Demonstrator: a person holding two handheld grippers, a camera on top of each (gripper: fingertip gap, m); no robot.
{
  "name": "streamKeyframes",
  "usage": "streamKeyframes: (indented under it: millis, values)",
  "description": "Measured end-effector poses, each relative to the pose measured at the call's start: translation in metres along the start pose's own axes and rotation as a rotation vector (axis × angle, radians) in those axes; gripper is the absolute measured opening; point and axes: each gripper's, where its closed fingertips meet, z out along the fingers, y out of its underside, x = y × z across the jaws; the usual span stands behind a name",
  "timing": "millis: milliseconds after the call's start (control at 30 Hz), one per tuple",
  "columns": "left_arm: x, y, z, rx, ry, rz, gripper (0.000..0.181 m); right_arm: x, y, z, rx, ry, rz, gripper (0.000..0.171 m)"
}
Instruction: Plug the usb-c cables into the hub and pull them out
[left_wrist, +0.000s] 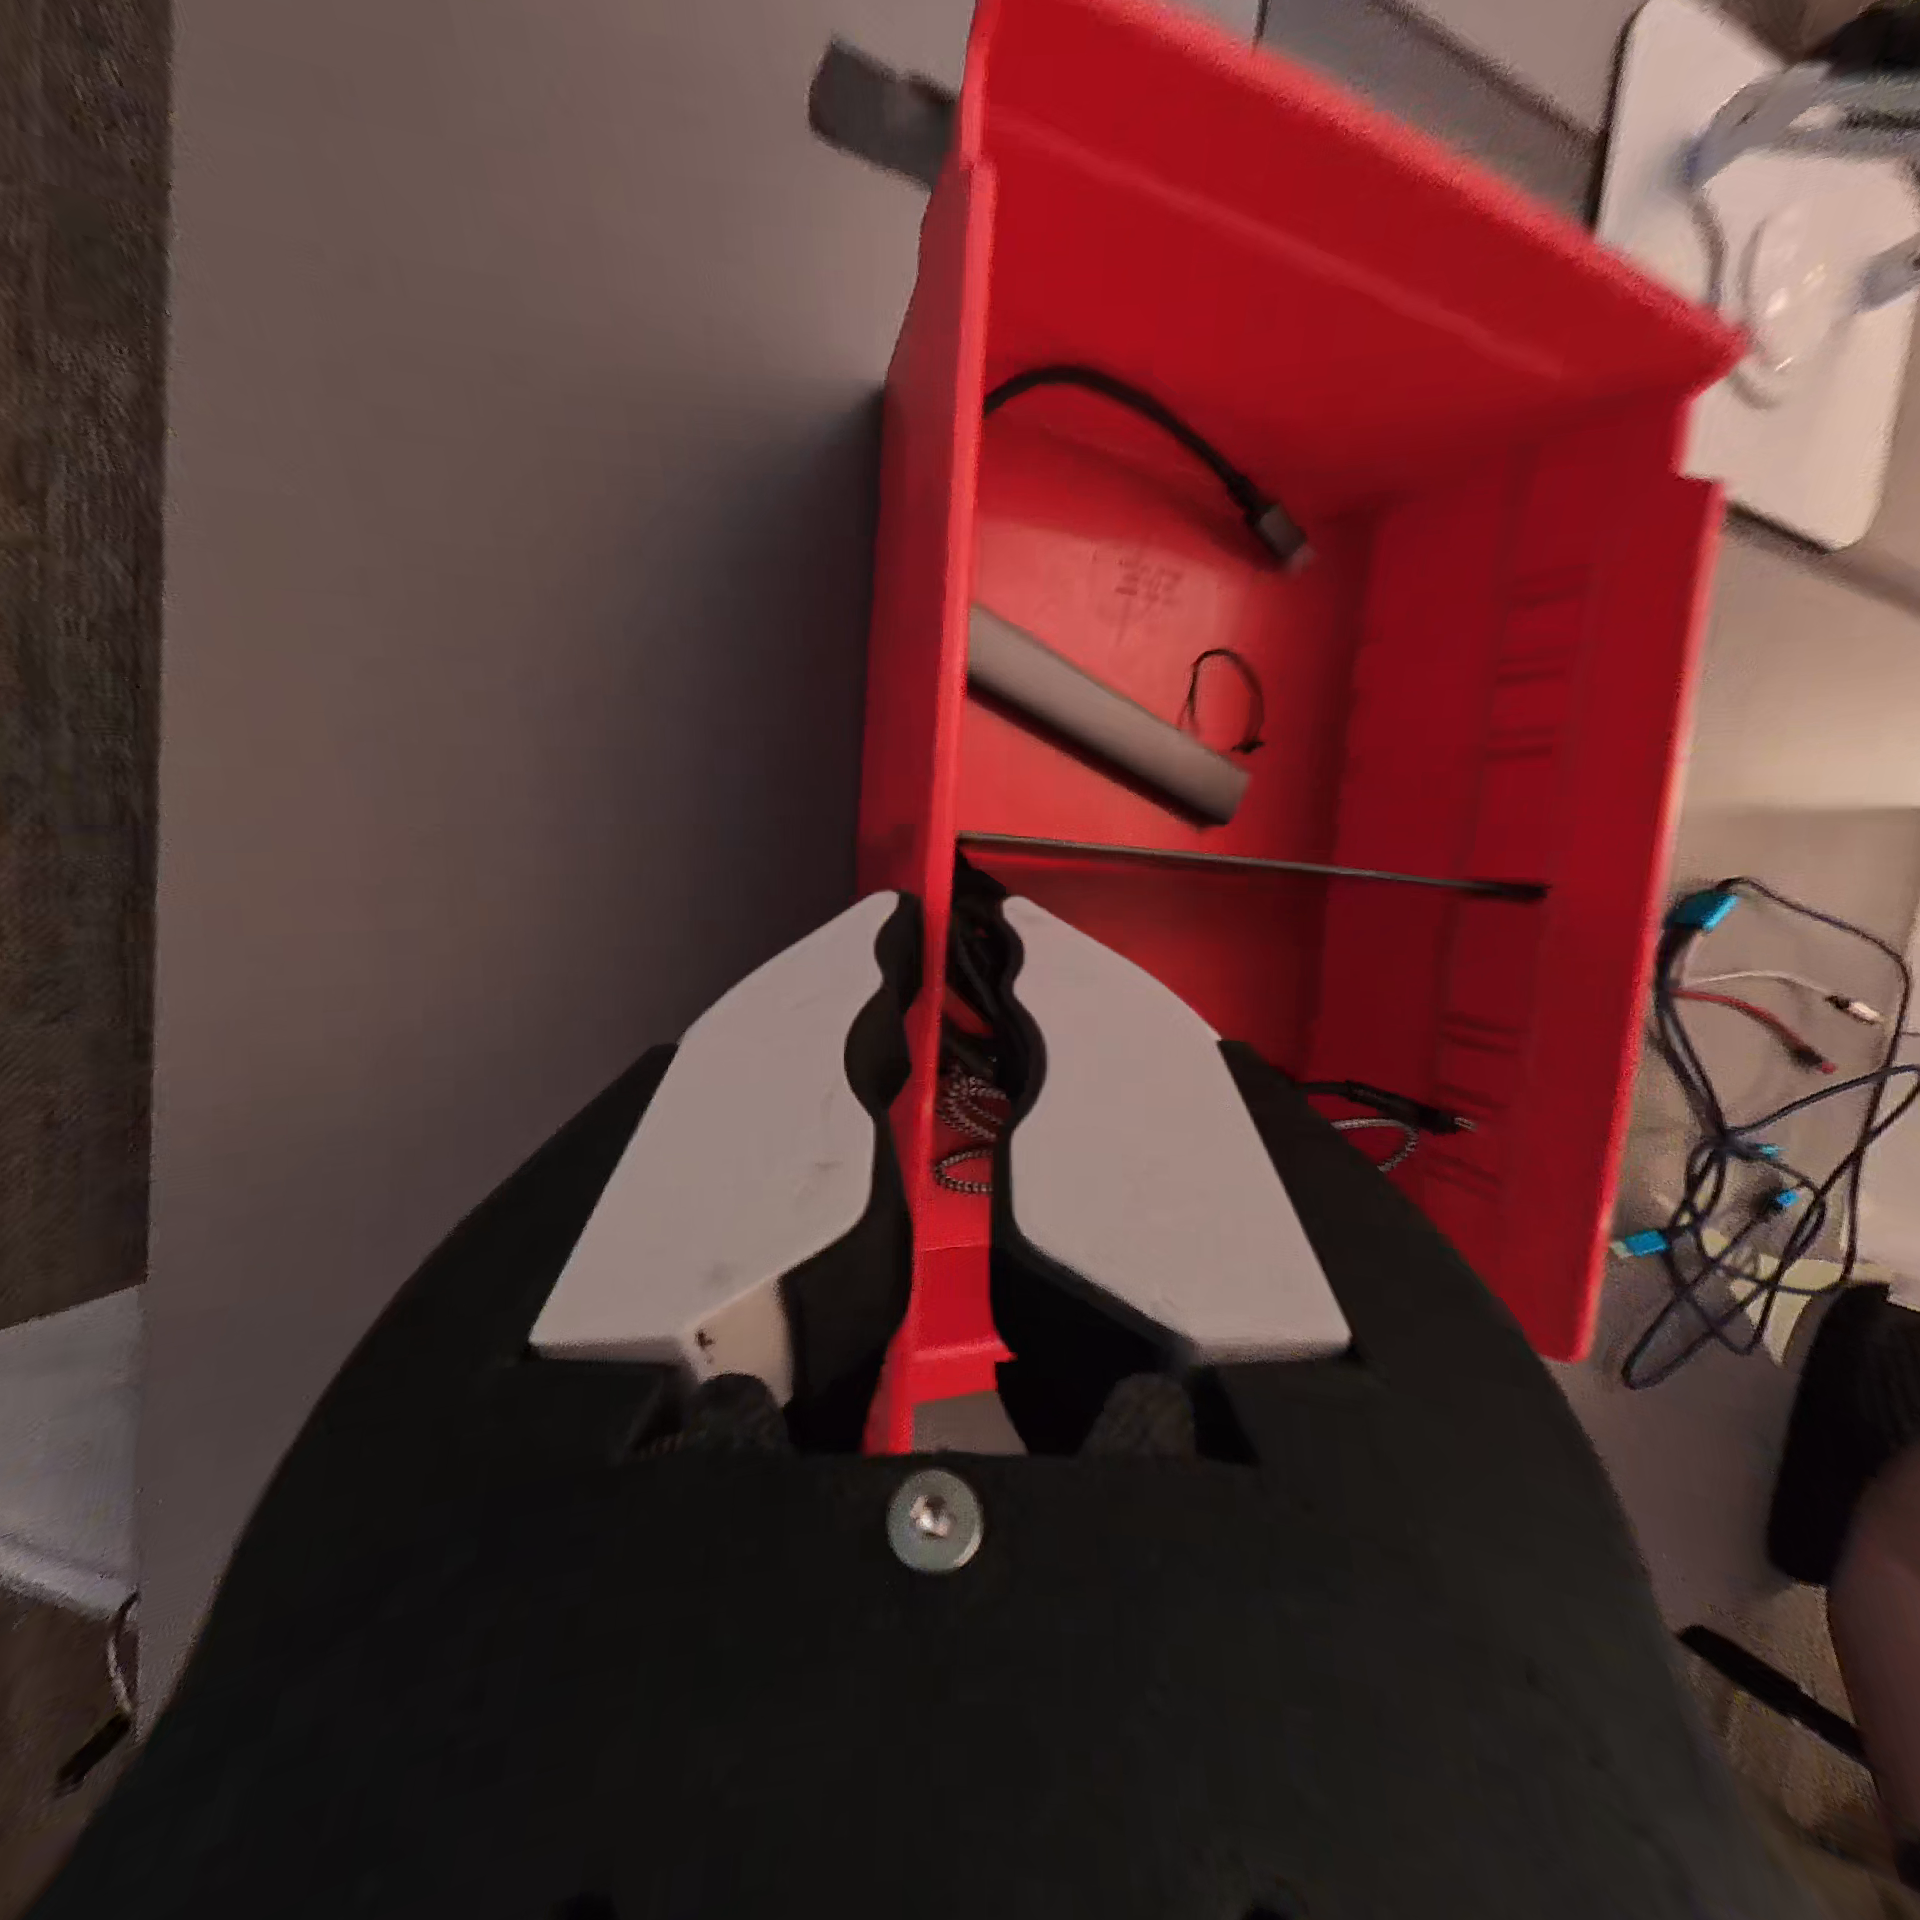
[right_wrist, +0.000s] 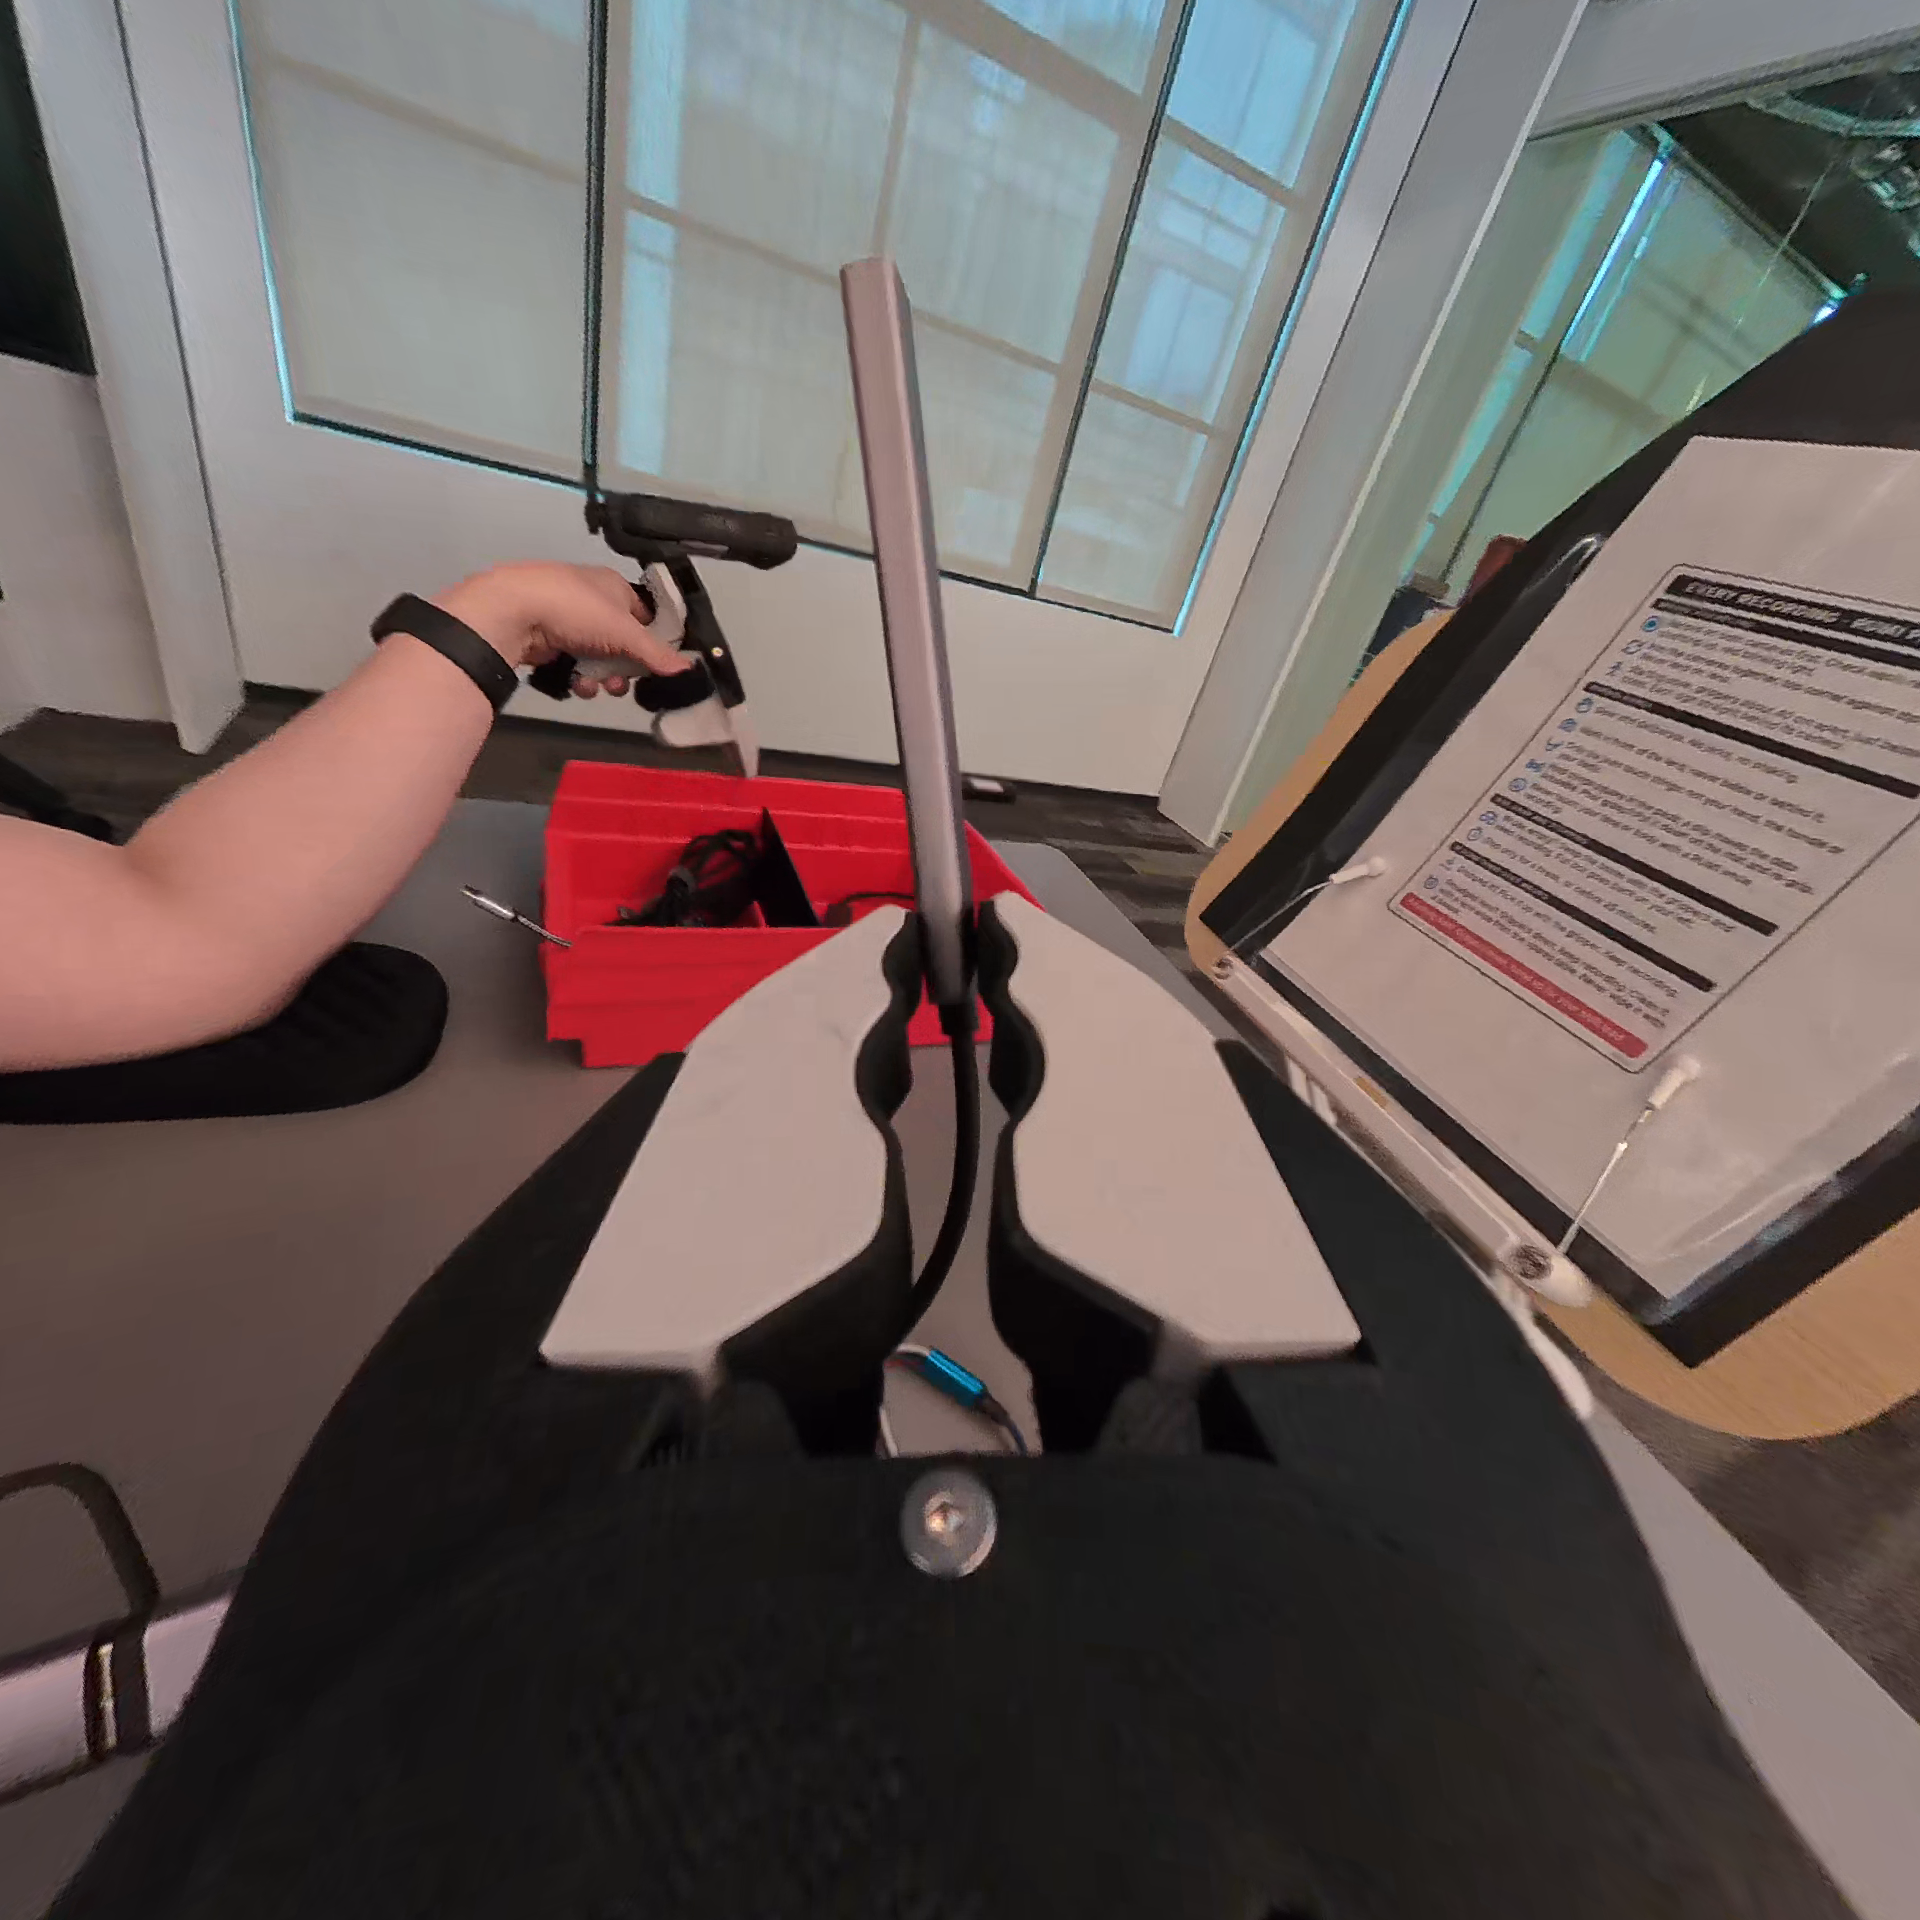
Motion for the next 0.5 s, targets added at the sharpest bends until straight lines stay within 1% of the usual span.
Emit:
streamKeyframes:
  millis: [33,67,133,167,200,233,267,300,333,400,467,500]
  values:
    - [0.008,-0.003,-0.009,0.035,0.035,0.010,0.002,-0.001,-0.001,0.000,0.016,-0.016,0.020,0.011]
    - [0.026,-0.007,-0.021,0.080,0.123,0.026,0.001,-0.003,-0.003,0.000,0.036,-0.036,0.046,0.011]
    - [0.085,-0.017,-0.060,0.213,0.422,0.100,0.003,-0.007,-0.008,0.000,0.084,-0.085,0.103,0.011]
    - [0.116,-0.019,-0.085,0.291,0.570,0.167,0.003,-0.010,-0.012,-0.001,0.115,-0.113,0.132,0.011]
    - [0.145,-0.019,-0.108,0.358,0.683,0.248,0.004,-0.012,-0.017,-0.001,0.150,-0.143,0.161,0.011]
    - [0.170,-0.014,-0.126,0.407,0.759,0.340,0.006,-0.015,-0.021,-0.002,0.186,-0.173,0.191,0.011]
    - [0.195,-0.007,-0.140,0.442,0.820,0.440,0.014,-0.018,-0.026,-0.004,0.223,-0.205,0.221,0.011]
    - [0.220,0.002,-0.150,0.471,0.879,0.539,0.023,-0.021,-0.031,-0.005,0.261,-0.239,0.250,0.011]
    - [0.245,0.012,-0.158,0.490,0.944,0.634,0.028,-0.024,-0.036,-0.007,0.301,-0.275,0.279,0.011]
    - [0.293,0.037,-0.166,0.500,1.080,0.795,0.030,-0.030,-0.045,-0.010,0.371,-0.336,0.333,0.011]
    - [0.338,0.062,-0.166,0.493,1.201,0.898,0.031,-0.033,-0.050,-0.011,0.412,-0.374,0.365,0.011]
    - [0.360,0.073,-0.164,0.491,1.252,0.936,0.034,-0.036,-0.050,-0.011,0.418,-0.388,0.369,0.011]
